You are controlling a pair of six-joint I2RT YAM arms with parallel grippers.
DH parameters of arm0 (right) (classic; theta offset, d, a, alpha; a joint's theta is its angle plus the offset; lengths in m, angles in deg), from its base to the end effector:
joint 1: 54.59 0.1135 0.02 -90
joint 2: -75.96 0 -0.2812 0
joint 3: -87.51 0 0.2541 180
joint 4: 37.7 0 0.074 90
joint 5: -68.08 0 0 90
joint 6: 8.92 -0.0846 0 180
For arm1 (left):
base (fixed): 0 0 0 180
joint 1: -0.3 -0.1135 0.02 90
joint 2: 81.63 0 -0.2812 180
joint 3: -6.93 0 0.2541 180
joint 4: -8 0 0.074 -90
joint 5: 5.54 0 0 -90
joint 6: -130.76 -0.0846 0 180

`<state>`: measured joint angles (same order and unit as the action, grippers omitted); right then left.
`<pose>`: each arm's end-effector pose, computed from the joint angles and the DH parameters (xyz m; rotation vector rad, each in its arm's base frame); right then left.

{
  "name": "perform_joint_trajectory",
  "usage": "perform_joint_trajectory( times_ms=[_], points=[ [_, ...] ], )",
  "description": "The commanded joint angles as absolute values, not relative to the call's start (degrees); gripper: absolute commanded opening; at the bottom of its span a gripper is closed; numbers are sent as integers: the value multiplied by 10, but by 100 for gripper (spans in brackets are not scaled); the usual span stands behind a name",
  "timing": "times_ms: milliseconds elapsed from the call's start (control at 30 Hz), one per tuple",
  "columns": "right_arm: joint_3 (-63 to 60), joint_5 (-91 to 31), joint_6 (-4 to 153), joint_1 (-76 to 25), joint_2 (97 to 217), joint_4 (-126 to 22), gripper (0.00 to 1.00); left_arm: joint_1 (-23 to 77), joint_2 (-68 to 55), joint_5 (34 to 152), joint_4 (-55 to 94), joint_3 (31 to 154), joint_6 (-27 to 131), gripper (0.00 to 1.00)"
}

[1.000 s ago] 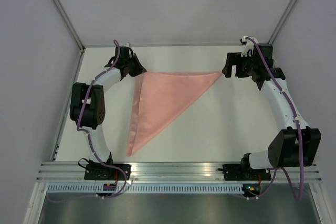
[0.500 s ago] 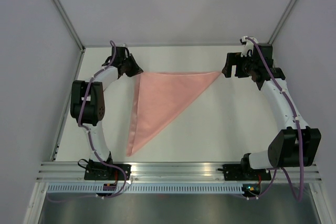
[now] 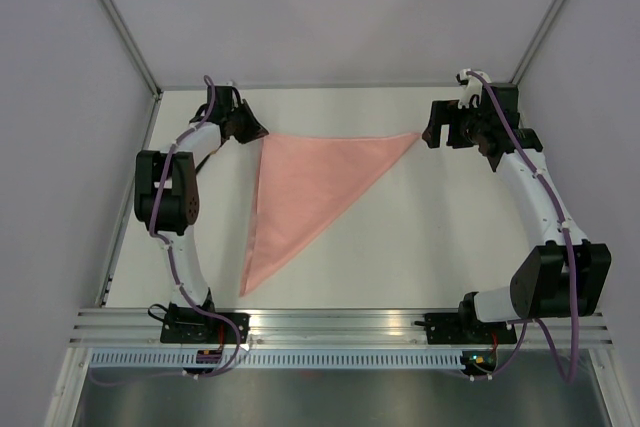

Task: Fold the napkin, place the utensils inside, and roll it up
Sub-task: Fold the napkin

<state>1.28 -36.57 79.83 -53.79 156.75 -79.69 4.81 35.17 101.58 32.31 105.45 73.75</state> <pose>0.3528 0.0263 0.3224 -0.1335 2.1969 0.3021 0.4986 -0.0643 0.1800 -0.4303 2.3309 -0.6709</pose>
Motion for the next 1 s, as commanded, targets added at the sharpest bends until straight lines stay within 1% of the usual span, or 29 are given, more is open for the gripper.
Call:
perform_joint_trajectory(
  times_ms=[0,967],
  points=[
    [-2,-356,792,-535,1574,-809,98,42,362,1041,332,1085,736,2],
    [-4,-353,794,-534,1580,-809,98,28,394,1052,350,1129,735,2]
  ],
)
